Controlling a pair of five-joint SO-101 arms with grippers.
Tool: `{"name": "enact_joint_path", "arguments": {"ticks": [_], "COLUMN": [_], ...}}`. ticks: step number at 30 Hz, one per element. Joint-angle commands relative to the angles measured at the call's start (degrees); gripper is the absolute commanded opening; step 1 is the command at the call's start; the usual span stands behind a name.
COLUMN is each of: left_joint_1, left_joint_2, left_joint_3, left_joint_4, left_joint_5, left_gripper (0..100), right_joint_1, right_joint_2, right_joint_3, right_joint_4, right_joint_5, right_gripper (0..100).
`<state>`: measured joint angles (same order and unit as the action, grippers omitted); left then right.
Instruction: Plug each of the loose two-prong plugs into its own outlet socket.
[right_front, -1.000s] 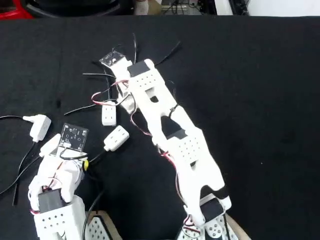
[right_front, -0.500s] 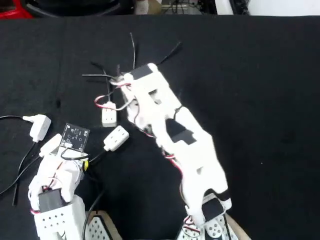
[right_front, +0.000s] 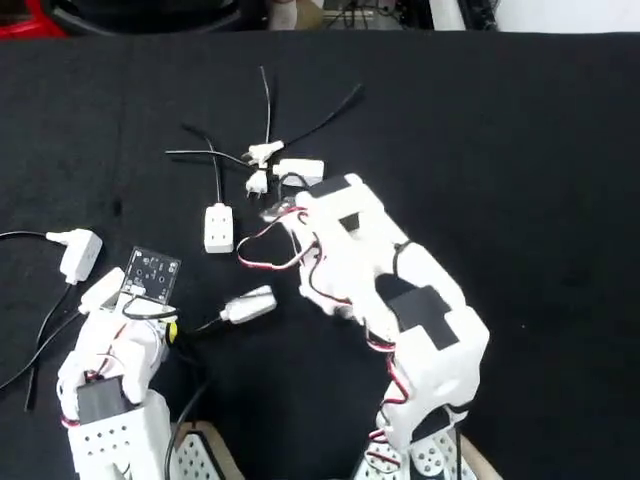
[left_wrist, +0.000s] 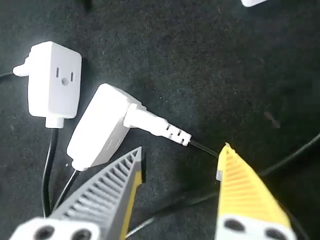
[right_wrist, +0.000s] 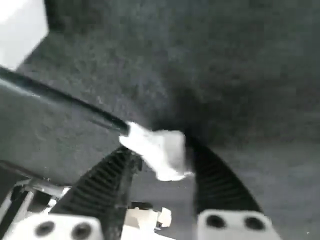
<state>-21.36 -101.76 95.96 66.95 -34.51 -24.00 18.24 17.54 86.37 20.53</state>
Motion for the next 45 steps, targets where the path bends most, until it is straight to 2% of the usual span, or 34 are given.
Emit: {"name": "enact_joint_path", "arguments": {"ticks": [1,6,14,24,30,35,37,40,45], "left_joint_1": [0.75,0.75,0.75,0.75,0.75,0.75,0.75,0.75,0.75], "left_joint_2": [-0.18,-0.18,-0.18,-0.18,-0.18,-0.18,-0.18,-0.18,-0.18], "left_joint_3": [-0.04,-0.04,-0.04,-0.04,-0.04,-0.04,-0.04,-0.04,0.22], "left_joint_4": [-0.70,-0.62,-0.62,-0.62,-0.70,-0.79,-0.79,-0.79,-0.88], "left_joint_5": [-0.18,-0.18,-0.18,-0.26,-0.26,-0.26,-0.26,-0.26,-0.35], "left_gripper": [24,24,24,24,24,24,24,24,24], "right_joint_1": [-2.55,-5.98,-6.42,-3.69,-0.62,-0.88,-0.88,-0.70,-0.53], "right_joint_2": [-3.12,-2.95,-1.45,8.22,15.52,17.80,17.80,17.80,17.63], "right_joint_3": [-0.48,-6.99,-10.68,-15.60,-24.75,-25.27,-25.36,-25.54,-25.80], "right_joint_4": [-0.97,-0.44,2.46,7.82,14.42,14.51,14.51,14.42,14.51], "right_joint_5": [2.29,3.96,6.33,9.32,16.09,17.05,17.05,16.79,16.53], "right_gripper": [19.6,19.8,19.4,19.4,19.4,19.4,15.9,1.5,1.1]}}
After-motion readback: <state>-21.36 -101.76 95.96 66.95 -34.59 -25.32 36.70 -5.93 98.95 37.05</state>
